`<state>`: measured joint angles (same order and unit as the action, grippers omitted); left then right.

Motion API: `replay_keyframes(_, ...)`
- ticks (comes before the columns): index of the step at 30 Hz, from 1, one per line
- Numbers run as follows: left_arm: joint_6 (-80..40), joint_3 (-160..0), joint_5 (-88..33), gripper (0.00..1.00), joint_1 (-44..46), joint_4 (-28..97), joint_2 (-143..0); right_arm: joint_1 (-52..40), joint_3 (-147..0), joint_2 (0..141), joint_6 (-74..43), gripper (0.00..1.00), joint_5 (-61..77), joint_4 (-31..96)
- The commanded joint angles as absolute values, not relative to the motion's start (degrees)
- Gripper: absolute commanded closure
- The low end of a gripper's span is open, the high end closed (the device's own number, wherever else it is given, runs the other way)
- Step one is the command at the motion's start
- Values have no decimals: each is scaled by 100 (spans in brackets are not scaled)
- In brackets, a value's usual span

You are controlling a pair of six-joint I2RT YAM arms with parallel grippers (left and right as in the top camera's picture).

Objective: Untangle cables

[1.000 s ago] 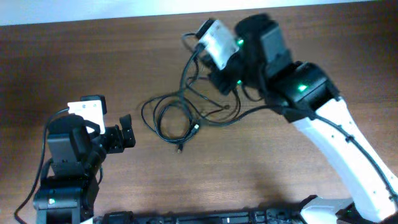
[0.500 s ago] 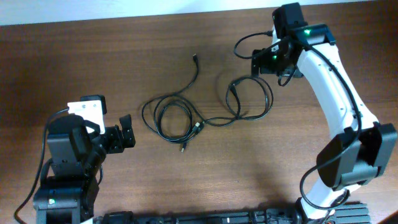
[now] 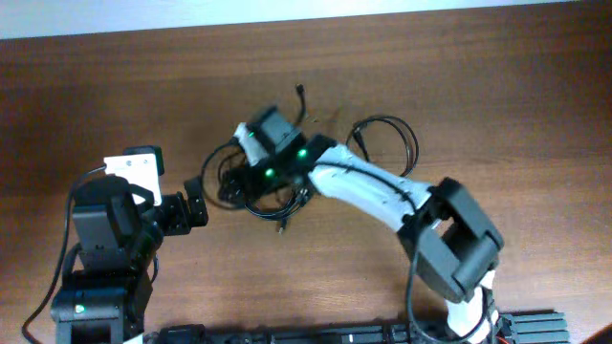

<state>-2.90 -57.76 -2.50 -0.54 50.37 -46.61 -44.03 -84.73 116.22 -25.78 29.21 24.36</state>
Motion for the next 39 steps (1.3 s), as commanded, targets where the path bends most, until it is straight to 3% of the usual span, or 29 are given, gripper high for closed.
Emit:
replay_keyframes(1, -344, -5824, -185, 1, -91, 5026, -4644, -4807, -8449, 12097, -3059, 20, 2047, 2137)
replay_keyframes(3, -344, -5824, -185, 1, -91, 5026, -4644, -4908, -8449, 12317, -3055, 29, 2036, 1922)
replay_keyframes(6, -344, -5824, -185, 1, -91, 5026, -4644, -4895, -8449, 12342, -3052, 54, 1651, 1865)
replay_keyframes(8, -344, -5822, -185, 1, -91, 5026, -4644, -4866, -8453, 12335, -3050, 96, 1538, 1855)
replay_keyframes(12, -344, -5824, -185, 1, -91, 5026, -4641, -4311, -8814, 11845, -3026, 96, 1756, 2272)
replay_keyframes(16, -344, -5824, -185, 1, -91, 5026, -4644, -3892, -8853, 10735, -1977, 96, 2121, 2379)
replay_keyframes(20, -344, -5824, -189, 1, -91, 4875, -4641, -3164, -8864, 9542, -1822, 96, 2130, 2381)
replay_keyframes(24, -346, -5824, -193, 1, -91, 4873, -4641, -1839, -8864, 8753, -1824, 96, 4003, 2421)
replay_keyframes(27, -346, -5822, -1500, 1, -91, 4851, -4772, -1116, -8864, 8742, -1824, 96, 5301, 2423)
replay_keyframes(31, -429, -5822, -3168, 1, -91, 4558, -5730, -1251, -8864, 8746, -1824, 96, 5682, 2451)
replay_keyframes(32, -1083, -5822, -3376, 1, -91, 4233, -6198, -1319, -8864, 8746, -1822, 96, 5682, 2453)
replay_keyframes(36, -5953, -5822, -3863, 1, -49, 3634, -7935, -1588, -8862, 8748, -1822, 96, 5655, 2729)
replay_keyframes(39, -6407, -5822, -4840, 1, 198, 3000, -8715, -1846, -8862, 8748, -1820, 96, 5245, 2753)
